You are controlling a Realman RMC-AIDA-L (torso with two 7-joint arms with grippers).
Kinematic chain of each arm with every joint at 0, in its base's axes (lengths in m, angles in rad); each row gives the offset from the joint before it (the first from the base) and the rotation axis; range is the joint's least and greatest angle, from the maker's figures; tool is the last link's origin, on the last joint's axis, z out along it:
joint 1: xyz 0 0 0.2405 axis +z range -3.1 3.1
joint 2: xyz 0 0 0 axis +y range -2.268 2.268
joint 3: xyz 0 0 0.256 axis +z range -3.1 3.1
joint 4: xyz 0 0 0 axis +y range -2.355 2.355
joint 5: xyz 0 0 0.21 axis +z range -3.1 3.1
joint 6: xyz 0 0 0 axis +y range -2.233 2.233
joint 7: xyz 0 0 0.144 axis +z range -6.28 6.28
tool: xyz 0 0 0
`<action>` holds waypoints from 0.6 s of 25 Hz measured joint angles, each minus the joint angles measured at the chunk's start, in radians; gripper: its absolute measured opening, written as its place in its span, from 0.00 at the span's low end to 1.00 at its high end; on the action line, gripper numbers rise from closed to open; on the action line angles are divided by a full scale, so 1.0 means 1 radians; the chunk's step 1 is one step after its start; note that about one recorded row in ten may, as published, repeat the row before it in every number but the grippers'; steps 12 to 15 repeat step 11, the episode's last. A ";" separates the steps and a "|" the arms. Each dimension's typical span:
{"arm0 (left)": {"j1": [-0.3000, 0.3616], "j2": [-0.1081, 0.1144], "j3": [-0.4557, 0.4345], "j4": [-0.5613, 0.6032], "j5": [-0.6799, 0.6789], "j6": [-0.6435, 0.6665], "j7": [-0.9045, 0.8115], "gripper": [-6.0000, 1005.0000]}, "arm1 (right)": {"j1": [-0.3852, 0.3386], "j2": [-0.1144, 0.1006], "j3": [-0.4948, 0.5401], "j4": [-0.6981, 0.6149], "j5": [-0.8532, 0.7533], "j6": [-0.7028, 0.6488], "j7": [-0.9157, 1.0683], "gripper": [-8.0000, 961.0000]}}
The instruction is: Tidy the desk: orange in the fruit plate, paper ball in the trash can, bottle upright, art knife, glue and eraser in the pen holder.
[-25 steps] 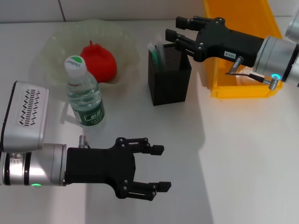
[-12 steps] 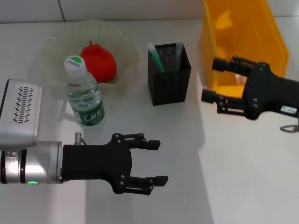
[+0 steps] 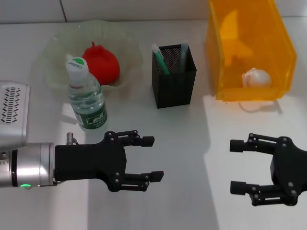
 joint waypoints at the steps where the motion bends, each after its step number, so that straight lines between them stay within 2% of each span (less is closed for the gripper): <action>1: 0.003 0.000 -0.007 0.000 0.001 0.002 0.000 0.80 | 0.000 0.000 0.001 0.001 -0.012 -0.005 0.000 0.86; 5: 0.027 0.002 -0.044 0.006 0.005 0.028 0.000 0.80 | 0.007 0.002 0.002 0.013 -0.055 0.002 -0.003 0.86; 15: 0.044 0.003 -0.049 0.010 0.006 0.040 0.000 0.80 | 0.014 0.000 0.006 0.030 -0.060 0.009 -0.006 0.86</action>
